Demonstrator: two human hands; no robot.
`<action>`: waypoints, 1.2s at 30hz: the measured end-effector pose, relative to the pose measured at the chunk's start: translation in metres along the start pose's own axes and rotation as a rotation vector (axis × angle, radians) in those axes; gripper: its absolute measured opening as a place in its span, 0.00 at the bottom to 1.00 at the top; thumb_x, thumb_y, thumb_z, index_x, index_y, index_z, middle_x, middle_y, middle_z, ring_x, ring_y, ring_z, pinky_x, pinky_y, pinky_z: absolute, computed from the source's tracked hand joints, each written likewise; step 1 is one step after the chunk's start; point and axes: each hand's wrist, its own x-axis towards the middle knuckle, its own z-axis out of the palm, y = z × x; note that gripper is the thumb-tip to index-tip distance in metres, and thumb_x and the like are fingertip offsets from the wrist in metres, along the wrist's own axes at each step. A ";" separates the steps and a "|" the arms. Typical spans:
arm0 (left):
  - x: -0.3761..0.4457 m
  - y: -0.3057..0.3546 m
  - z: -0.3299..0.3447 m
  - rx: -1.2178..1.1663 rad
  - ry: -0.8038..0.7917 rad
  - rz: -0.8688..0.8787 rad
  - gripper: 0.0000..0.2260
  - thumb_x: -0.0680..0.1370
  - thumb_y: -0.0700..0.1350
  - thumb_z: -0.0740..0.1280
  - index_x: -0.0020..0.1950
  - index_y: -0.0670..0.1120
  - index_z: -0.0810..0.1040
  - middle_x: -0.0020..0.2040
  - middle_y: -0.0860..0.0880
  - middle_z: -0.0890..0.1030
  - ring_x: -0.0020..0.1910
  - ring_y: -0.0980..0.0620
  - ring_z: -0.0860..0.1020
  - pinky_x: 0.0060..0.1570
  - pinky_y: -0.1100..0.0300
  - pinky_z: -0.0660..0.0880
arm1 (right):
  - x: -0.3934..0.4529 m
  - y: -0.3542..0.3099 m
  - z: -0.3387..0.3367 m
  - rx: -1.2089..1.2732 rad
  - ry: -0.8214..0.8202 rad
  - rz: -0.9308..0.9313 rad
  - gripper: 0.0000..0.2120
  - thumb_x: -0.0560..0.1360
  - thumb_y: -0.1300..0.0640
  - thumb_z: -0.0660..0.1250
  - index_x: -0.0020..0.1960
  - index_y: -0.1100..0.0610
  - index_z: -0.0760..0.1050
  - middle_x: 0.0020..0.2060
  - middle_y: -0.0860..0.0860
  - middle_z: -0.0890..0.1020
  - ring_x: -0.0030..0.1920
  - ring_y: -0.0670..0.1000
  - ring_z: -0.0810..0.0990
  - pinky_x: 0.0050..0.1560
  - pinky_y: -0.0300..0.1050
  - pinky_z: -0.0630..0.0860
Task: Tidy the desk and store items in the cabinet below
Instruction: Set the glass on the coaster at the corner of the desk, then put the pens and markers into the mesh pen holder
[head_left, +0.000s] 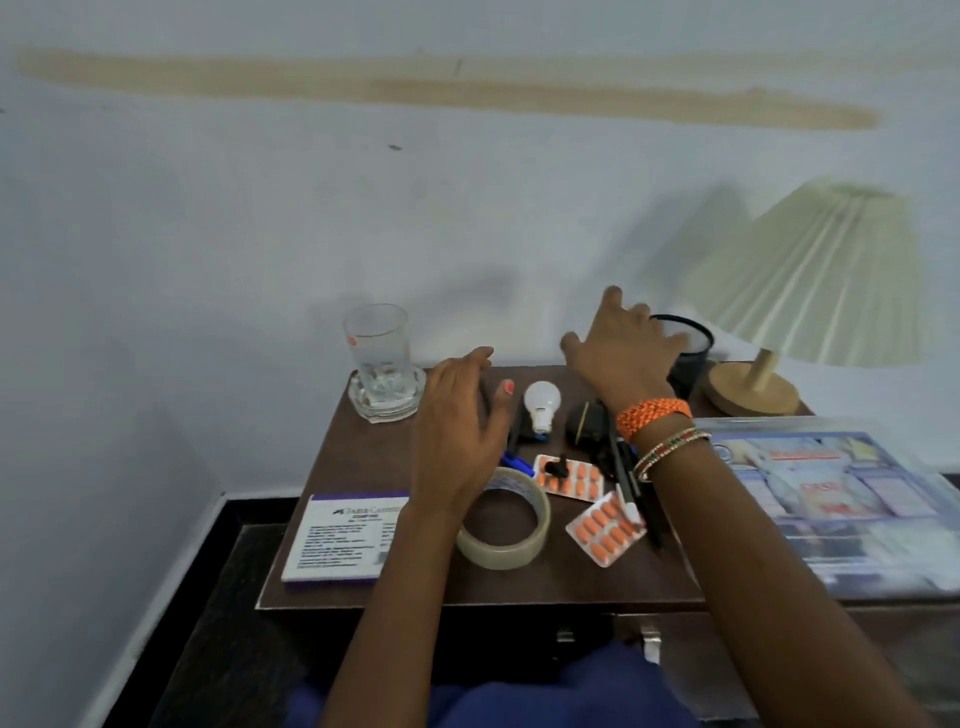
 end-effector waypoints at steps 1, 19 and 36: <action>0.000 0.006 0.006 -0.012 -0.027 -0.002 0.19 0.79 0.54 0.58 0.67 0.47 0.70 0.59 0.50 0.77 0.61 0.57 0.69 0.58 0.67 0.64 | 0.003 0.015 0.001 -0.032 0.015 0.029 0.28 0.76 0.45 0.61 0.69 0.60 0.61 0.61 0.62 0.73 0.61 0.64 0.73 0.62 0.59 0.64; 0.002 0.027 0.050 0.027 -0.164 -0.096 0.24 0.81 0.55 0.53 0.74 0.46 0.58 0.75 0.46 0.60 0.74 0.48 0.57 0.67 0.60 0.53 | 0.025 0.087 0.019 0.118 -0.008 0.075 0.15 0.77 0.52 0.66 0.58 0.62 0.75 0.56 0.61 0.79 0.56 0.61 0.78 0.53 0.50 0.74; 0.012 0.010 0.029 -0.056 0.285 -0.330 0.20 0.75 0.29 0.59 0.65 0.42 0.70 0.66 0.42 0.70 0.68 0.46 0.67 0.60 0.70 0.63 | 0.020 0.038 0.011 0.597 0.186 -0.283 0.09 0.73 0.54 0.70 0.48 0.59 0.81 0.31 0.42 0.71 0.42 0.50 0.73 0.43 0.41 0.67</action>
